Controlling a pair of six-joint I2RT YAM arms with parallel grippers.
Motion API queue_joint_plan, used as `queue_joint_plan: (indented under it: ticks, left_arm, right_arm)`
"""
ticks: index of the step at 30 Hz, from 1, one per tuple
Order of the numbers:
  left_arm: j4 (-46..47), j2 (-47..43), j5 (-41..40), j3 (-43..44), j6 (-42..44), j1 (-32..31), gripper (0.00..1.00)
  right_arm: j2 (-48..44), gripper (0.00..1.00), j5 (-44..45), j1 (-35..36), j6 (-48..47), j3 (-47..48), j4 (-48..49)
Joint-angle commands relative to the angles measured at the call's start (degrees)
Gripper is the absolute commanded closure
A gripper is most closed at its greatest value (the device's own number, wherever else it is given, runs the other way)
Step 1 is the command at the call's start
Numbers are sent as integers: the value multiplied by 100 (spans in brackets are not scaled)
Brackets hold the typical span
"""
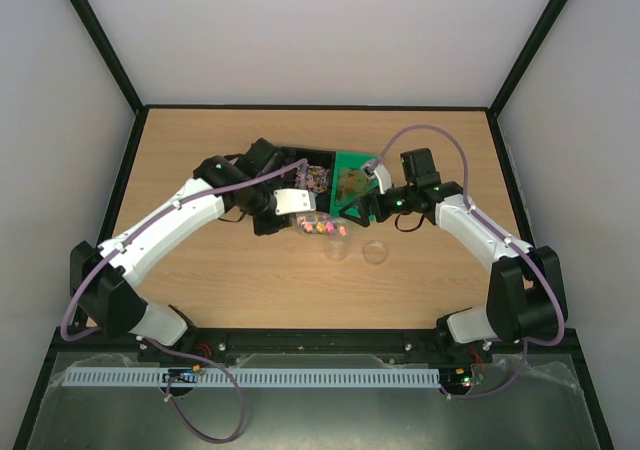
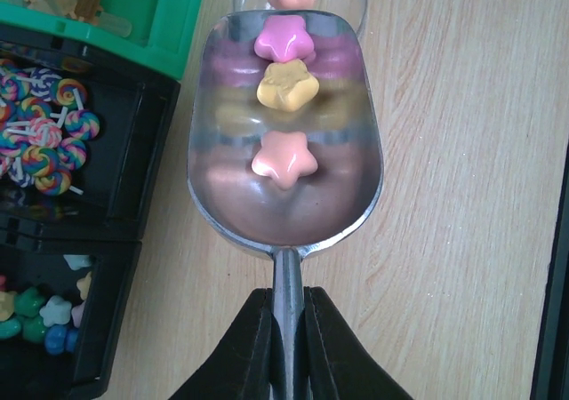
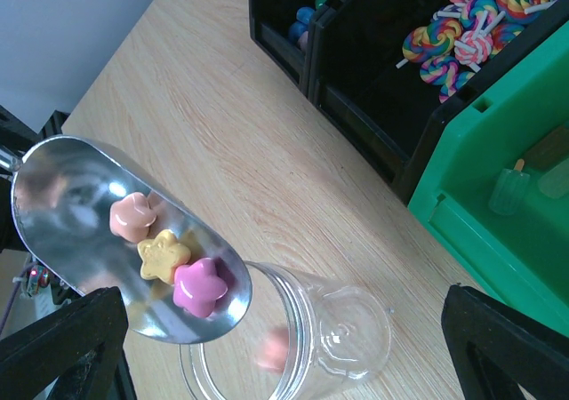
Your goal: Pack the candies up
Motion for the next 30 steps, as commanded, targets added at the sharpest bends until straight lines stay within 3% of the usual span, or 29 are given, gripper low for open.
queue_joint_plan:
  ticks: [1, 30]
  left_arm:
    - [-196, 56, -147, 219, -77, -32, 98]
    - [-439, 93, -512, 565, -147, -296, 98]
  right_arm:
    - [35, 1, -143, -20, -76, 173, -239]
    - [-1, 1, -122, -20, -61, 174, -223]
